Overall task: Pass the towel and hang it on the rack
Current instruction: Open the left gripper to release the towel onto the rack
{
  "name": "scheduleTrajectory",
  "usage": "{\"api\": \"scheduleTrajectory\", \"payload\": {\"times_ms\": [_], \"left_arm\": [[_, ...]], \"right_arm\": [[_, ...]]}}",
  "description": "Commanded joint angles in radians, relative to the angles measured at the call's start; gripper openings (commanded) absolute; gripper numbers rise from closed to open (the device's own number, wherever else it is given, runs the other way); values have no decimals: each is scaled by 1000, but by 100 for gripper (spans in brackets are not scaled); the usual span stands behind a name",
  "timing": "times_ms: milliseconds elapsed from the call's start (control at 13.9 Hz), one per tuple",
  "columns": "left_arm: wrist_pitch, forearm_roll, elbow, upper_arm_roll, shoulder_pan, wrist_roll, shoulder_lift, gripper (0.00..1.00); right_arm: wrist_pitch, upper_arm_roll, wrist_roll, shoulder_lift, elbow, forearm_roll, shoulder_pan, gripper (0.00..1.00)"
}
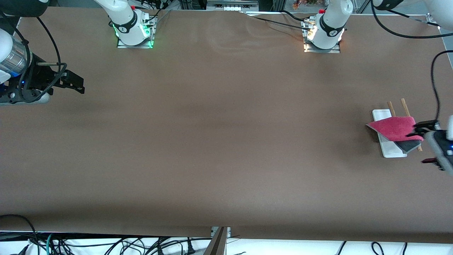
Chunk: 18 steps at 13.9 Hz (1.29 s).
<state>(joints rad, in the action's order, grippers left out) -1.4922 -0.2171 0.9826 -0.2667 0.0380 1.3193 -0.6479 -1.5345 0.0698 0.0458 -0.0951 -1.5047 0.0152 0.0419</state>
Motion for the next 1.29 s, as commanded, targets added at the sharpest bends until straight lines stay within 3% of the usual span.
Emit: {"api": "scheduleTrajectory", "payload": {"times_ms": [0,215,645,789,1004,1219], "left_arm": [[30,30,34,-13,114,-9,60,100],[49,15,48,-16,125,-29,97,100],[46,36,352,69,83,-495,344,100],[47,126,418,148,74,-694,399,100],[-32,255,611,320,19,-1082,552,100],[-219,216,729,325,-73,-1221,643,100]], "right_arm": [[1,4,5,-3,15,9,0,100],[1,4,5,-3,15,9,0,100],[1,4,5,-3,15,9,0,100],[1,4,5,-3,15,9,0,100],[2,4,5,-3,15,8,0,100],[2,4,5,-3,15,6,0,100]]}}
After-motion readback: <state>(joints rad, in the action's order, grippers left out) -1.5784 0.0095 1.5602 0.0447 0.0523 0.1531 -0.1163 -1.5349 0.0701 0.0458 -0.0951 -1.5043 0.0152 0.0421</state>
